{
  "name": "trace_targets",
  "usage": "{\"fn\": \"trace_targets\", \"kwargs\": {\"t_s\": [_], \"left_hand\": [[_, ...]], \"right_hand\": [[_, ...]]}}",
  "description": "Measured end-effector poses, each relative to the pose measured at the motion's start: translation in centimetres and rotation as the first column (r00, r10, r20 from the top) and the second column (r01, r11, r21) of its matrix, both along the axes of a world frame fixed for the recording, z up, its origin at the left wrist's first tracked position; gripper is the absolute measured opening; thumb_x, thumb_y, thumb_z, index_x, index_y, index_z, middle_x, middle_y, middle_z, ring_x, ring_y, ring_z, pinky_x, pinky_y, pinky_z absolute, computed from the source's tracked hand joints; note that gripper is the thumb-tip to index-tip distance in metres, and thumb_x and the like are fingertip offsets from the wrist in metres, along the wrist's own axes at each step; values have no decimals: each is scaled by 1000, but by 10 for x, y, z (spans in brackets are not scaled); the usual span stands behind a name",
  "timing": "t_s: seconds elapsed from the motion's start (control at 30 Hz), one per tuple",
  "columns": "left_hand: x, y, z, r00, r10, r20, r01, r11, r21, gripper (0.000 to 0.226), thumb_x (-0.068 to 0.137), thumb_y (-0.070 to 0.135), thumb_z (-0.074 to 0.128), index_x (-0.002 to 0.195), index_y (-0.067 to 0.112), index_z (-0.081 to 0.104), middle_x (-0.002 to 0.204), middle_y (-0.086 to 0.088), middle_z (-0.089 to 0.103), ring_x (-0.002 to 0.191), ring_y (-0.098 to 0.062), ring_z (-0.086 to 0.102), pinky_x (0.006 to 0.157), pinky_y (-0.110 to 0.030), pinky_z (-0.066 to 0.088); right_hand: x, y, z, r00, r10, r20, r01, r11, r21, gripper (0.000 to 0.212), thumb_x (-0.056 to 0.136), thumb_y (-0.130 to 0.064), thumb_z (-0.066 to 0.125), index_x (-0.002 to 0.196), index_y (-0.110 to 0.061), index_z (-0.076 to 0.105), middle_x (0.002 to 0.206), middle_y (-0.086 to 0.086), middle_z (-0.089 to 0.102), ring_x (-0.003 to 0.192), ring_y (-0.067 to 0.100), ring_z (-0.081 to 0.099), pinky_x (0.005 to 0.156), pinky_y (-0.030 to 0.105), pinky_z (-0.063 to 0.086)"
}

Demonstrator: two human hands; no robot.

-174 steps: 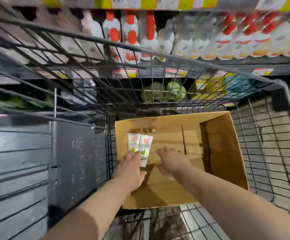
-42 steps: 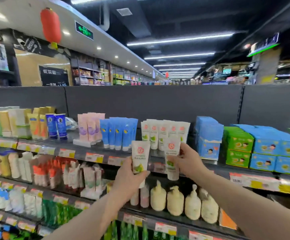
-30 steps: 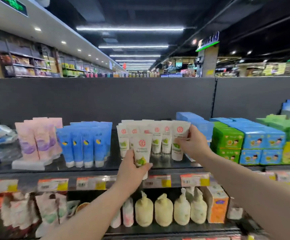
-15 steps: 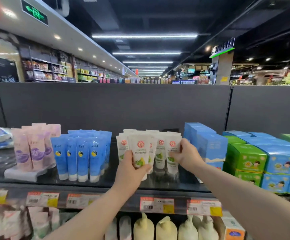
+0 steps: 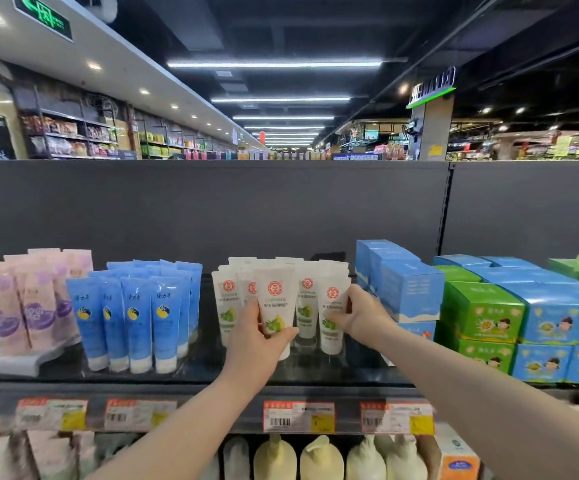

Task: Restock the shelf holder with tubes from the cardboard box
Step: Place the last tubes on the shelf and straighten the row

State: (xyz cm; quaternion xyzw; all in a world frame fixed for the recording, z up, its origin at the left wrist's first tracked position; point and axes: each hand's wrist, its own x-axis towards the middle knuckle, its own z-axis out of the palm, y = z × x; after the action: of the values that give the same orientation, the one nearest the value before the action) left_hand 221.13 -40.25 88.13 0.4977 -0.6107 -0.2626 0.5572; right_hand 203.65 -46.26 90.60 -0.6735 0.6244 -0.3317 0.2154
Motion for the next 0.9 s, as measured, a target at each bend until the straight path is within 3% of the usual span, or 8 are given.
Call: {"fn": "trace_targets", "kwargs": {"t_s": [0.27,0.37,0.5,0.6,0.67,0.77,0.83,0.9], "left_hand": [[-4,-3,1,1000,-17,-9,17,1000,19,40,81,13,69,109,29,44,105,20,51,97,1,49,67,-11,46],[-7,-4,3,1000,-23,7,23,999,26,41,81,15,69,111,28,45,108,18,52,100,1,49,68,-11,46],[-12,-8,9,998,-20,64,18,999,27,39,82,18,70,109,29,44,104,19,52,92,2,51,68,-11,43],[-21,-9,14,998,-47,47,45,998,44,39,82,16,69,105,34,42,97,25,51,92,2,52,70,-12,44],[-28,-9,15,998,-46,32,44,998,46,38,83,14,67,99,39,42,94,24,53,85,5,53,62,-11,43],[-32,-12,16,998,-61,6,61,997,54,32,85,15,65,104,33,47,99,17,59,86,0,57,52,-8,44],[-34,-16,17,997,-62,53,59,996,62,30,85,17,66,108,28,49,102,12,61,87,-5,60,52,-8,45],[-36,-18,19,991,-46,124,36,996,80,29,84,22,66,107,27,49,101,9,61,87,-8,60,62,-14,49]], "right_hand": [[4,-7,5,997,-19,-72,23,998,56,21,89,-22,63,102,-18,47,109,1,59,91,14,55,65,23,43],[2,-6,9,996,-18,-88,26,996,87,26,87,-20,64,106,-18,46,110,2,58,99,17,57,78,31,51],[3,6,24,998,-37,42,43,988,-147,37,94,-24,53,128,-18,40,121,1,54,102,16,55,82,34,50],[13,16,48,993,101,-61,-115,937,-331,35,98,-37,41,129,-23,49,129,-4,51,105,8,49,84,25,42],[18,19,59,975,176,-138,-211,928,-307,36,100,-37,36,128,-22,53,125,-4,57,103,7,50,82,22,40],[17,20,68,969,231,-91,-247,932,-264,36,100,-37,35,119,-18,60,113,1,65,98,18,60,70,20,43],[16,19,71,955,290,-68,-298,928,-225,34,98,-39,40,115,-19,62,111,2,65,101,19,61,75,23,45],[17,17,74,926,319,-199,-356,916,-186,30,94,-35,52,117,-19,61,110,-1,63,95,15,60,74,22,47]]}}
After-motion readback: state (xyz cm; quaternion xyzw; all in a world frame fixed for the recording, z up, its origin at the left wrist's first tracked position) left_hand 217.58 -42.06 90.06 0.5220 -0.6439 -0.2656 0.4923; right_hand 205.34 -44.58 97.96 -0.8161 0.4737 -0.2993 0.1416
